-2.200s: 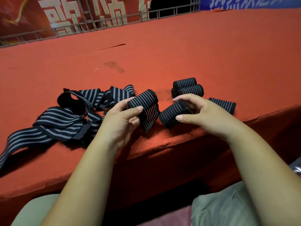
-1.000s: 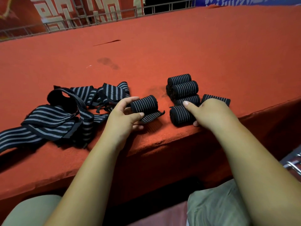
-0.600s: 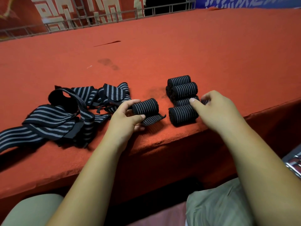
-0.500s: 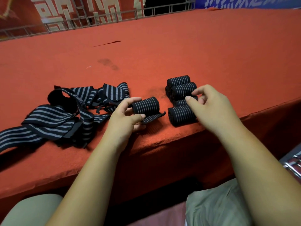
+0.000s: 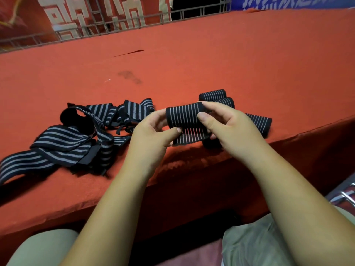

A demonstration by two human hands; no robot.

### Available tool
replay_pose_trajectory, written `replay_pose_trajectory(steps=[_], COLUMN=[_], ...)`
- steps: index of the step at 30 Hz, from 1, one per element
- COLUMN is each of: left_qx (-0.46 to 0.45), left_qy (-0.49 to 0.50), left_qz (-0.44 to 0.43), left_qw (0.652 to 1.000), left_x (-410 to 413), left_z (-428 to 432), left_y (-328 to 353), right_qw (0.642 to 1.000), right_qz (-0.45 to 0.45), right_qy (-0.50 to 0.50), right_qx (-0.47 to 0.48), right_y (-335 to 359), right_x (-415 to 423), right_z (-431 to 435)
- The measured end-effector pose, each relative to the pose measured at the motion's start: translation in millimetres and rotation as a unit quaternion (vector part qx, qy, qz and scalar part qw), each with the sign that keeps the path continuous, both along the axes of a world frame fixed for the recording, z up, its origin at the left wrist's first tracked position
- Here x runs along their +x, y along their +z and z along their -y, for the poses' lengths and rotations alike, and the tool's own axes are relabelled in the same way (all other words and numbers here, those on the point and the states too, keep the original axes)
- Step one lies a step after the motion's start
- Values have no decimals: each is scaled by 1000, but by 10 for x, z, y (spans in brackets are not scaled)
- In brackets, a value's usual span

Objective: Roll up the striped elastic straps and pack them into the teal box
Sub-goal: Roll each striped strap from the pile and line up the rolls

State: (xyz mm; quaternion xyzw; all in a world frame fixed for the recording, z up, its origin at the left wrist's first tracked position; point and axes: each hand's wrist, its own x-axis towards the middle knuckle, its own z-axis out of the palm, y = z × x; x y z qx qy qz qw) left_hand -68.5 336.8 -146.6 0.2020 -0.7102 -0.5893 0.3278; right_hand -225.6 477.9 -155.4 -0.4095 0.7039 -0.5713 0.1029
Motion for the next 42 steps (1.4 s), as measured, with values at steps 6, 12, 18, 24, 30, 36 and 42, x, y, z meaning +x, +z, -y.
replay_pose_trajectory(steps=[6, 12, 18, 24, 30, 36, 42], left_qx=[-167, -14, 87, 100, 126, 65, 33], left_qy=[50, 23, -3, -33, -59, -75, -83], left_qz=[56, 0, -14, -31, -34, 19, 34], left_qw=[983, 1000, 996, 994, 990, 995, 995], left_x=[-74, -132, -200, -248, -271, -349, -478], left_z=[-153, -201, -205, -165, -155, -109, -96], left_y=[-27, 38, 85, 67, 25, 23, 2], right_qw=[1000, 997, 991, 974, 983, 980, 990], right_qz=[2, 63, 99, 186, 152, 147, 112], right_qy=[5, 45, 66, 87, 83, 111, 75], right_qx=[6, -25, -55, -95, -59, -70, -45], right_y=[-52, -18, -16, -31, -35, -27, 24], right_x=[-3, -107, -190, -216, -302, -417, -512], right_z=[-29, -74, -162, -180, -234, -306, -407])
